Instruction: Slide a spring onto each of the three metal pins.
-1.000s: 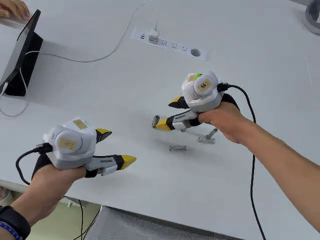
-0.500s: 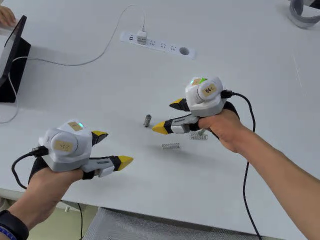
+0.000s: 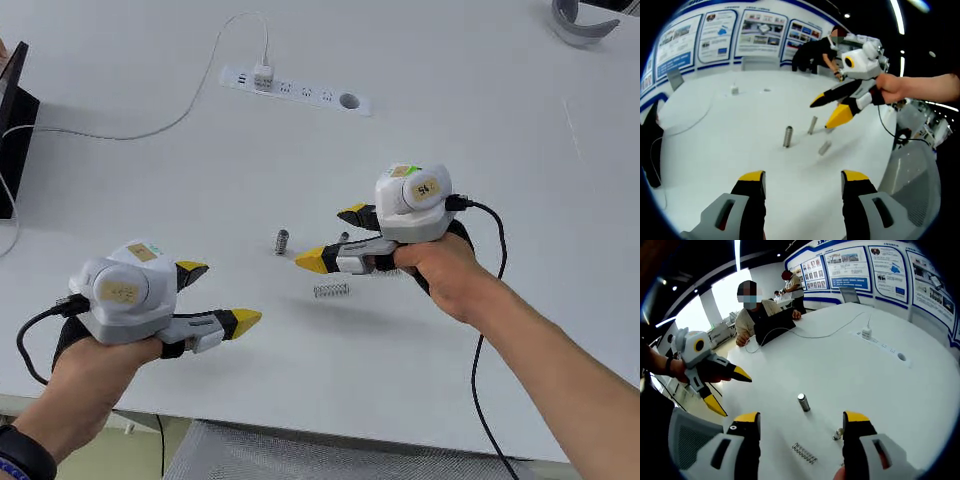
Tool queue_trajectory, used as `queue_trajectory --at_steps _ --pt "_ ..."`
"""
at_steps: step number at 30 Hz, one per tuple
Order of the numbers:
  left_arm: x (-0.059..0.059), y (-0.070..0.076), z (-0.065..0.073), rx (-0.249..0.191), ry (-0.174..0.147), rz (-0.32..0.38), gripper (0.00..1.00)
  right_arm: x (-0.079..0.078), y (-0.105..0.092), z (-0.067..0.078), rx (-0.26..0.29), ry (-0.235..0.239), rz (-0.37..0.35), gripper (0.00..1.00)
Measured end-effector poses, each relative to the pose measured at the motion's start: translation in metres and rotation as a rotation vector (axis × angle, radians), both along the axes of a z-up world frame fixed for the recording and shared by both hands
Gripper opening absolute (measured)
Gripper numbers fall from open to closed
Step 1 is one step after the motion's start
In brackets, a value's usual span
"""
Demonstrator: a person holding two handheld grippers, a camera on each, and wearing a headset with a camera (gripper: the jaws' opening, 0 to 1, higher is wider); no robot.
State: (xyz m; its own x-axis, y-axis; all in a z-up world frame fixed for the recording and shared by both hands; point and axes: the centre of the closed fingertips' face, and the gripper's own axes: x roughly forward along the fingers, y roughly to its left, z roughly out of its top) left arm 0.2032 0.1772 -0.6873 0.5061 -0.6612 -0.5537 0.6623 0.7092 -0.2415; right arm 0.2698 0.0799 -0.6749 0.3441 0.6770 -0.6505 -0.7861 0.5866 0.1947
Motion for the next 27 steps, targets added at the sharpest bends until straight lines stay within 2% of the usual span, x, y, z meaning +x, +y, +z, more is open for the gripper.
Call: queue_trajectory --at_steps 9,15,20,22,27 --pt "-0.003 -0.001 0.002 -0.003 0.002 0.010 0.62 -0.001 -0.010 -0.001 0.057 0.009 -0.080 0.70" --pt "-0.006 -0.007 0.001 -0.002 0.007 0.001 0.62 -0.007 -0.025 -0.007 0.061 0.007 -0.130 0.72" --pt "-0.006 -0.009 0.003 -0.001 0.007 -0.002 0.63 -0.012 -0.037 -0.007 0.068 -0.002 -0.172 0.73" --pt "-0.006 -0.009 0.003 0.000 0.008 -0.003 0.63 -0.014 -0.042 -0.007 0.059 -0.020 -0.189 0.74" --pt "-0.008 -0.010 0.002 0.001 0.013 -0.009 0.63 -0.020 -0.053 -0.005 0.077 -0.030 -0.226 0.75"
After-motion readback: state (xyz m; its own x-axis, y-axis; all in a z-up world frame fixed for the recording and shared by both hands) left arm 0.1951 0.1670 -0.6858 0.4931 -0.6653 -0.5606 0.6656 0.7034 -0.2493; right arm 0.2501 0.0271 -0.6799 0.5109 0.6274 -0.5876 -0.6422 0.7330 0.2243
